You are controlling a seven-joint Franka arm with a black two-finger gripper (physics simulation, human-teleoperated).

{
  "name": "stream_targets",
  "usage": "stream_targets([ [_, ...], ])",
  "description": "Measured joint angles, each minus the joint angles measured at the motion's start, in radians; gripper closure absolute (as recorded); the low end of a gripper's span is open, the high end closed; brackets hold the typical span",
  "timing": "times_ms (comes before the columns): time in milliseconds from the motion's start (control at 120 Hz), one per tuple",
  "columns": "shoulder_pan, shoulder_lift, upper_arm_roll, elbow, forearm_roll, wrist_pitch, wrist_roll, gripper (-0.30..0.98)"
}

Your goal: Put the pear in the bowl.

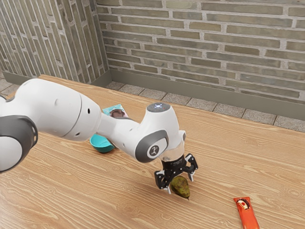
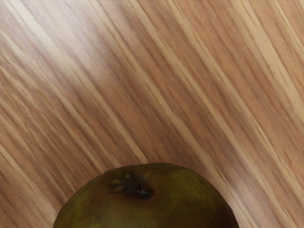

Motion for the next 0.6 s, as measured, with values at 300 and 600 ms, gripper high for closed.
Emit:
stream_targets([
  [300, 0.0, 0.0, 0.0, 0.001, -0.001, 0.015, 0.003, 0.3],
  [600, 0.001, -0.023, 0.005, 0.005, 0.013, 0.015, -0.002, 0.45],
])
